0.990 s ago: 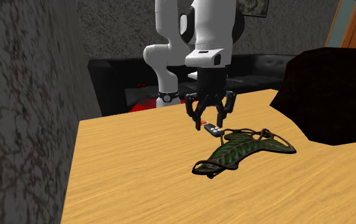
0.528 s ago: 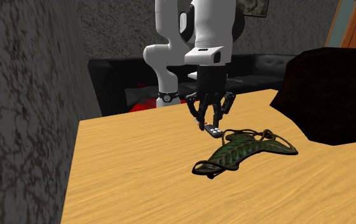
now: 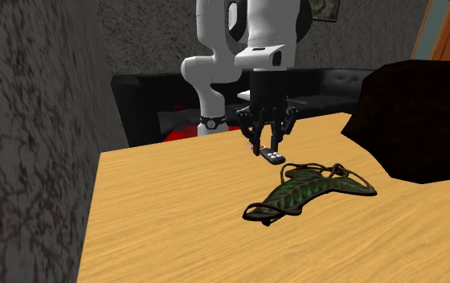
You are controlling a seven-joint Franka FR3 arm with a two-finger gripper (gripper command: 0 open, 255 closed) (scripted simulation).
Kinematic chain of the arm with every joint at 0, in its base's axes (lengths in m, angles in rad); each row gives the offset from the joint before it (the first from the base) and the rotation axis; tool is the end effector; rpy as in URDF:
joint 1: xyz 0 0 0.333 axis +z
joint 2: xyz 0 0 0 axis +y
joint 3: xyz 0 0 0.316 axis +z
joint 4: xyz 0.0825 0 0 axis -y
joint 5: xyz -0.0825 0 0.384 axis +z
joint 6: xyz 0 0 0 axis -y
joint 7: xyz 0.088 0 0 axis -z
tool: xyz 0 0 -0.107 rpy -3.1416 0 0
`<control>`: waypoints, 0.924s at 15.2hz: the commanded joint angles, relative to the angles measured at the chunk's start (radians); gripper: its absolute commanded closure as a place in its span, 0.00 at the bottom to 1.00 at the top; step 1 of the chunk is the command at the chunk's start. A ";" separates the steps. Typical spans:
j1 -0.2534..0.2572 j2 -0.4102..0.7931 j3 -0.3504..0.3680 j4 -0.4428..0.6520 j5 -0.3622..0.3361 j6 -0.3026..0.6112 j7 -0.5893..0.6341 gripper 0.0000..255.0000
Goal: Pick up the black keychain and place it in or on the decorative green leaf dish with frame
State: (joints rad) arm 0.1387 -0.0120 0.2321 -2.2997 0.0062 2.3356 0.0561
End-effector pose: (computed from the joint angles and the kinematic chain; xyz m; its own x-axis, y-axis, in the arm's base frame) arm 0.4803 0.1869 0.3570 0.9511 0.3051 0.0474 0.3057 -0.9521 -0.0046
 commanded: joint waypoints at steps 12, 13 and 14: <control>-0.001 -0.094 -0.005 0.084 0.025 -0.176 -0.019 1.00; -0.001 -0.099 -0.005 0.093 0.026 -0.190 -0.020 1.00; -0.001 -0.104 -0.006 0.101 0.027 -0.203 -0.021 1.00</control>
State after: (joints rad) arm 0.1364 -0.1088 0.2251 -2.2050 0.0317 2.1462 0.0337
